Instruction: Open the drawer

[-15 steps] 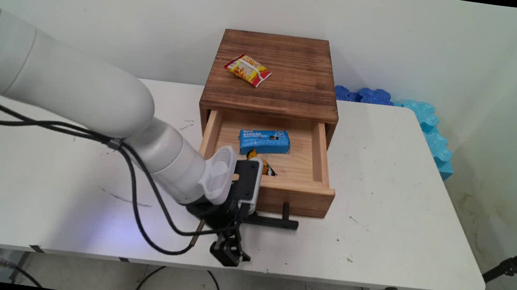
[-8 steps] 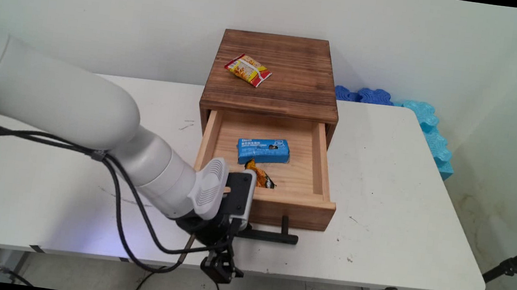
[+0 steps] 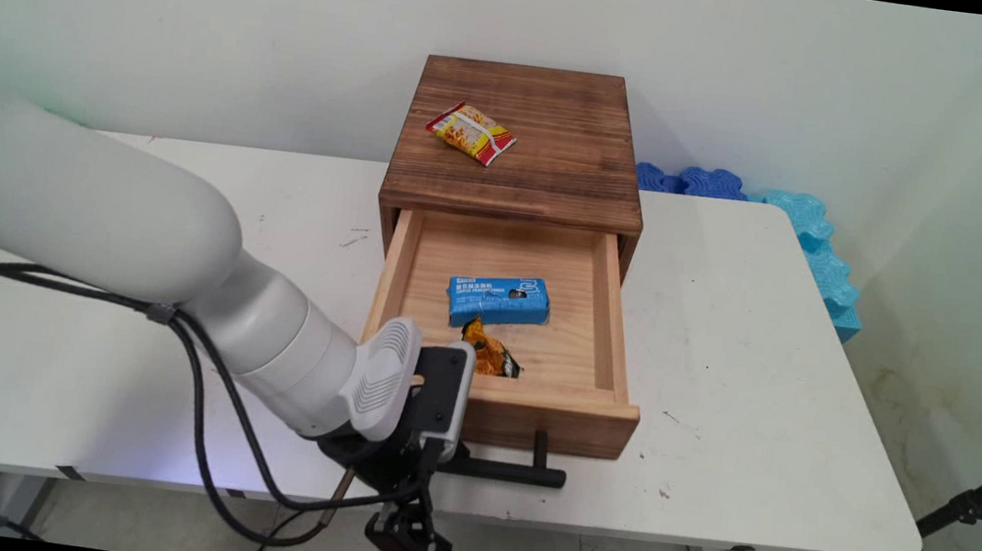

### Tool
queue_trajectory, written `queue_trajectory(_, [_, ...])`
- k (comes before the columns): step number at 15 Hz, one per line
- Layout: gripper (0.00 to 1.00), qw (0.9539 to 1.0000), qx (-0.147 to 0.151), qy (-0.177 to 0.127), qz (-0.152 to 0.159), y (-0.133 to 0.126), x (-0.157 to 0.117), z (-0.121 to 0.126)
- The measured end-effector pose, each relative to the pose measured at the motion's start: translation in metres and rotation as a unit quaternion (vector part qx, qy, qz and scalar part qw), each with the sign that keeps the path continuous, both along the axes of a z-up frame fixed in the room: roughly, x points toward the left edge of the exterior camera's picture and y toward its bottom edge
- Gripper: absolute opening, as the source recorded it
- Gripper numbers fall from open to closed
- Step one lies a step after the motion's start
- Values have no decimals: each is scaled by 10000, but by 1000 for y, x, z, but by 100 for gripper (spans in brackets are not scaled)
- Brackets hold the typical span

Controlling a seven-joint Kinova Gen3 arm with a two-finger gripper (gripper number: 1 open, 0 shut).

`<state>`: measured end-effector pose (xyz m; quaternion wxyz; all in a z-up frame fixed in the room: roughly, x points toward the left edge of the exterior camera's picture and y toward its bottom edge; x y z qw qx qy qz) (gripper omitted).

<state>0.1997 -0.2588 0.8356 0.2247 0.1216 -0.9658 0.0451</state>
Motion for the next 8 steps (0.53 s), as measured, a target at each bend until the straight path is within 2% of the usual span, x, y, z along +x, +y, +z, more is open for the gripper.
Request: queue_trajectory(8, [100, 9999, 76, 80, -49, 12, -1, 0])
